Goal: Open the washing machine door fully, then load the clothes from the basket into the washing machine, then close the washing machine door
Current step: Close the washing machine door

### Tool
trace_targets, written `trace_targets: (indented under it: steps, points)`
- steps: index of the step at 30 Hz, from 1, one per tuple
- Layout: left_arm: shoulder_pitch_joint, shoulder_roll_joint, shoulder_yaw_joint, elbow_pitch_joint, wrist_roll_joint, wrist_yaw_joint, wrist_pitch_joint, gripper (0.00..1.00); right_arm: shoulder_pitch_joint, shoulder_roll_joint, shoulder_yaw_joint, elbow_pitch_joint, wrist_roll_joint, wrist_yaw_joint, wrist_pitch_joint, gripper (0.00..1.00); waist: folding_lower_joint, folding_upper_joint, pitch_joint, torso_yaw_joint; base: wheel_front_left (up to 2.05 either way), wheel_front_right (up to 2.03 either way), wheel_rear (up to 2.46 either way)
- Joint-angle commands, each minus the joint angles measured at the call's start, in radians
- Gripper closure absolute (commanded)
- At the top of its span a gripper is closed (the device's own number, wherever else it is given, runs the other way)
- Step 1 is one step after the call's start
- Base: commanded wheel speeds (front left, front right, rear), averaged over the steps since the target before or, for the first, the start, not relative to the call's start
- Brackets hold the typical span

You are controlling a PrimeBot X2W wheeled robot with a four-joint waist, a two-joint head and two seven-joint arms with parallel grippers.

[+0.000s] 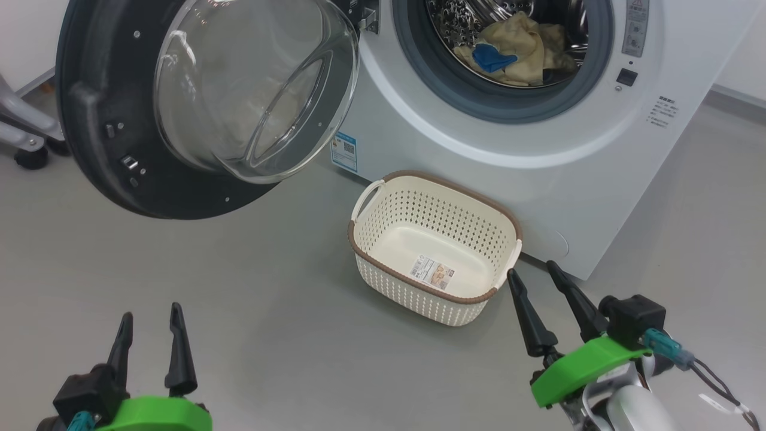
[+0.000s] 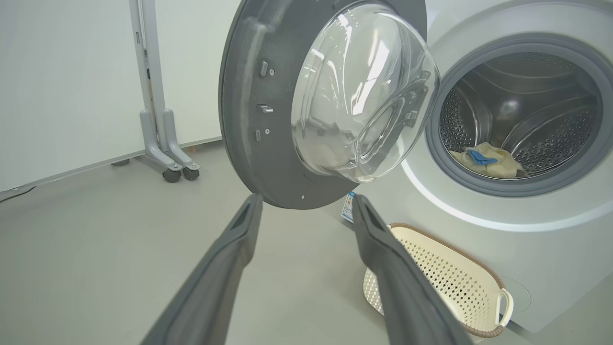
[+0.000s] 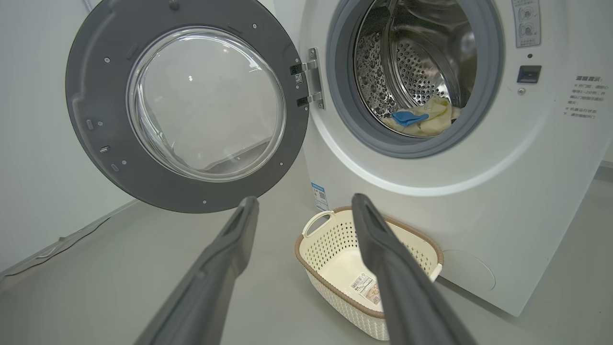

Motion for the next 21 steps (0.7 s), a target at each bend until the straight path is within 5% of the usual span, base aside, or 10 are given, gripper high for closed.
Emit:
trace_targets:
  steps: [1,21]
  points:
    - [-0.02,0.021,0.041,-0.041,-0.006,0.007,-0.004,0.0,-0.047,0.002,0.021,-0.025,0.01,0.0,-0.007,0.0,0.0,0.0,0.0,0.0,0.0,0.0,0.0]
    - [-0.032,0.032,0.032,-0.038,-0.016,0.015,-0.01,0.0,-0.04,0.002,0.018,-0.022,0.01,0.0,-0.007,0.0,0.0,0.0,0.002,-0.004,0.0,0.0,0.0]
